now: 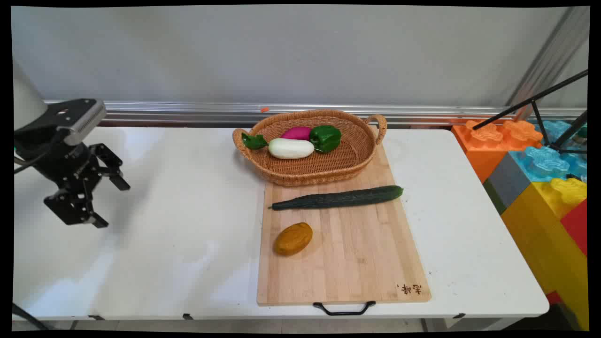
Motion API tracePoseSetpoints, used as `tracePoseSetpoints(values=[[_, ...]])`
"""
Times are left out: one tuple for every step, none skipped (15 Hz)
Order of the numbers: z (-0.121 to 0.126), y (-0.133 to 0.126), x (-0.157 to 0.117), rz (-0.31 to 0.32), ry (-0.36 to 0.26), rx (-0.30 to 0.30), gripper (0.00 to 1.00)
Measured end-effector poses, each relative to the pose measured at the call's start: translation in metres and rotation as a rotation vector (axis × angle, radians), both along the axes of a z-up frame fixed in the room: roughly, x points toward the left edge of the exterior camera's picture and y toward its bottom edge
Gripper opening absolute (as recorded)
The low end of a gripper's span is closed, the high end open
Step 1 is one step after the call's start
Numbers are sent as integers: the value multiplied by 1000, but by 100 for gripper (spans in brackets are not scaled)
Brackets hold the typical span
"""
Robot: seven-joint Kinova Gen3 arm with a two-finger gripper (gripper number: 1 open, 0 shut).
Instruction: Pick up the potato from the cutting board
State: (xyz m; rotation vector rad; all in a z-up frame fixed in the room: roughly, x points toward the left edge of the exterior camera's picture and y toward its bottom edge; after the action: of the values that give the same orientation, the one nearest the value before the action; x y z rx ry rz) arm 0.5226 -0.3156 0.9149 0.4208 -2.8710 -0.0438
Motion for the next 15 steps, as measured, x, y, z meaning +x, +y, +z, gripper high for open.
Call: tracePoseSetpoints(values=[[-2,0,-6,-3,22,0,100],[-3,0,-14,-6,40,-1,100],[-4,0,-25,-9,59,-4,100],[-5,-2,-40,-6,81,-11,100],[-5,-4,-50,-3,94,-15,100],[-5,-6,-66,6,112,-20,100],[-5,-10,-84,19,129,-23,100],[-5,-13,-96,29,137,-23,100],[-6,-15,-106,36,141,-22,100],[-6,-18,-120,50,148,-22,100],[-7,-23,-138,70,157,-22,100],[-9,-27,-150,92,163,-20,100],[-12,-31,-162,114,168,-18,100],[-14,-33,-170,132,172,-14,100],[-18,-37,-179,158,177,-12,100]])
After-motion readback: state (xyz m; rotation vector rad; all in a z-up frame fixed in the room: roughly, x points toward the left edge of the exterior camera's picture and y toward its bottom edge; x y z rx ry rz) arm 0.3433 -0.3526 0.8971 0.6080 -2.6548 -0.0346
